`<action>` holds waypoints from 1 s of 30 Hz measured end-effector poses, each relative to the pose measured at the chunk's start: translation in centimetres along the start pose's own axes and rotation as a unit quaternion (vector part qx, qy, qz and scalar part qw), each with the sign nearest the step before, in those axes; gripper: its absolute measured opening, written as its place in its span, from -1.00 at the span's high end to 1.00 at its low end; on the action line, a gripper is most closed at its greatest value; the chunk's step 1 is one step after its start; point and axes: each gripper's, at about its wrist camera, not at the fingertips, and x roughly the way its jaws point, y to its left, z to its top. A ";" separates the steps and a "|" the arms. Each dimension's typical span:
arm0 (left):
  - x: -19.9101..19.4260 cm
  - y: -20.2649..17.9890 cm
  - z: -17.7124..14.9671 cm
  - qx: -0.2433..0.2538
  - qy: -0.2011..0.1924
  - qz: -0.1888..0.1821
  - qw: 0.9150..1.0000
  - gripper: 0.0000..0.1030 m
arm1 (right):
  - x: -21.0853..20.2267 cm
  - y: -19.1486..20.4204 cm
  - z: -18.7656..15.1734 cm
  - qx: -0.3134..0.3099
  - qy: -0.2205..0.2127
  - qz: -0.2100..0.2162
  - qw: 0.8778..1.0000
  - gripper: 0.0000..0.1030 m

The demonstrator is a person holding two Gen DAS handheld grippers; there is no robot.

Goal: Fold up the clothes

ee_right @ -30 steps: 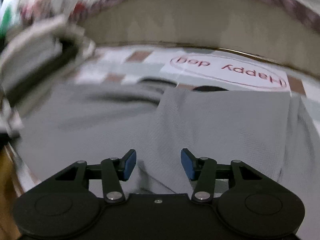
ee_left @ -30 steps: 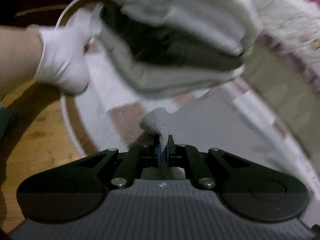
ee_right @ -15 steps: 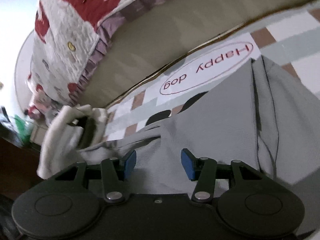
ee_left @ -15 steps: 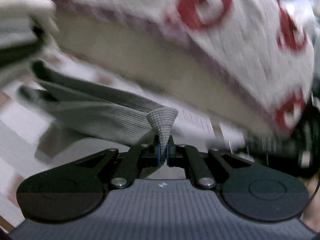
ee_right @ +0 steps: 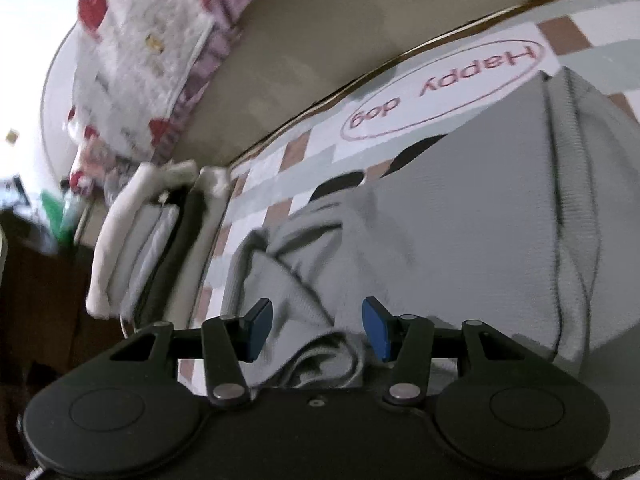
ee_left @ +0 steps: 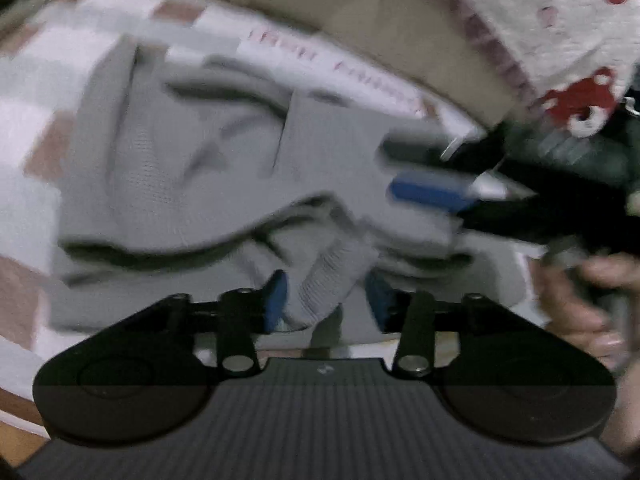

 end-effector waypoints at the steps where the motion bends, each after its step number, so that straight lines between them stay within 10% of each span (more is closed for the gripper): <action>1: -1.5 0.1 0.4 0.004 -0.012 0.003 1.000 -0.02 | 0.0 0.3 -0.3 -0.008 0.005 -0.002 1.000 -0.08; 9: -6.0 3.9 2.0 -0.019 -0.077 0.178 0.981 -0.32 | 1.1 3.1 -2.4 -0.105 0.042 -0.063 0.992 -0.09; 17: -2.3 8.3 0.7 -0.122 -0.100 0.121 0.980 -0.25 | 1.9 1.1 -4.9 -0.061 0.045 -0.098 0.992 -0.09; 21: -1.0 7.8 1.6 -0.109 -0.094 0.120 0.982 0.87 | 2.7 0.1 -5.7 -0.028 0.052 -0.094 0.994 -0.08; 25: -1.1 6.4 3.5 -0.081 -0.103 0.138 0.982 0.88 | 2.4 0.2 -5.8 -0.021 0.038 -0.053 0.998 0.75; 30: -1.1 2.7 8.5 -0.036 -0.102 0.127 0.986 0.88 | 1.5 0.9 -5.7 -0.007 0.038 0.015 0.999 0.82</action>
